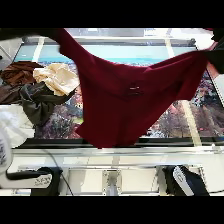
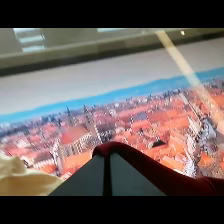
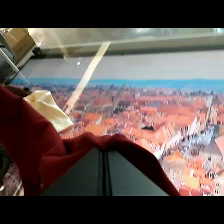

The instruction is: Fold the shirts.

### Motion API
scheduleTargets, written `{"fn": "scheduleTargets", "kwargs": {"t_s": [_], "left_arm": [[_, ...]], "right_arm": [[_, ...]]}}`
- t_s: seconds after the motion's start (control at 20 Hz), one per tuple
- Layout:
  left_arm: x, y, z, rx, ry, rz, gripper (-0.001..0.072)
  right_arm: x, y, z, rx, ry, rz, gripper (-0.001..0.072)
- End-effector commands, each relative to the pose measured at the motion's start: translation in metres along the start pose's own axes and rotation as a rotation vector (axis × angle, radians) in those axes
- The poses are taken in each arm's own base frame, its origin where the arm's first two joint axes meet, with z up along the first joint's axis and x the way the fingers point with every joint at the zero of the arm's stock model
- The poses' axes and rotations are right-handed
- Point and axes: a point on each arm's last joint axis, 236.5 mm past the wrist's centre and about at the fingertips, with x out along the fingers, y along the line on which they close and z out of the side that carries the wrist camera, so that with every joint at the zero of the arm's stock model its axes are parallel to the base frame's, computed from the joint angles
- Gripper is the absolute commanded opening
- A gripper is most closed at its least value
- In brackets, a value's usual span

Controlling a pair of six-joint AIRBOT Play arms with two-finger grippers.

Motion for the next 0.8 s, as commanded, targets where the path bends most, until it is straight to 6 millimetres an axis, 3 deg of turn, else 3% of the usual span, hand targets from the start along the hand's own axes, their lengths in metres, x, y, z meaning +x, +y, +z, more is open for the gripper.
{"fn": "scheduleTargets", "kwargs": {"t_s": [0.0, 0.15, 0.3, 0.35, 0.4, 0.45, 0.5, 0.6, 0.75], "left_arm": [[0.114, -0.003, -0.057, -0.124, 0.091, -0.036, 0.0007], [0.172, -0.01, -0.068, -0.219, 0.019, -0.033, 0.0007], [0.201, -0.017, -0.076, -0.247, -0.021, -0.044, 0.001], [0.204, -0.017, -0.073, -0.261, -0.045, -0.048, 0.0049], [0.203, -0.016, -0.063, -0.276, -0.086, -0.05, 0.0323], [0.2, -0.015, -0.05, -0.295, -0.135, -0.055, 0.0674], [0.196, -0.016, -0.038, -0.302, -0.168, -0.061, 0.0693], [0.182, -0.016, -0.012, -0.275, -0.222, -0.063, 0.0693], [0.143, -0.004, 0.017, -0.156, -0.254, 0.003, 0.0692]], "right_arm": [[0.06, -0.082, -0.083, 0.119, 0.246, -0.102, 0.0019], [0.114, -0.136, -0.147, 0.178, 0.332, -0.198, 0.002], [0.157, -0.175, -0.167, 0.219, 0.24, -0.306, 0.0021], [0.168, -0.185, -0.166, 0.221, 0.192, -0.343, 0.0022], [0.175, -0.192, -0.163, 0.216, 0.148, -0.373, 0.0023], [0.181, -0.196, -0.157, 0.205, 0.109, -0.393, 0.0025], [0.184, -0.2, -0.149, 0.19, 0.068, -0.411, 0.0065], [0.18, -0.21, -0.131, 0.178, -0.013, -0.45, 0.0328], [0.155, -0.234, -0.117, 0.196, -0.05, -0.502, 0.0359]]}}
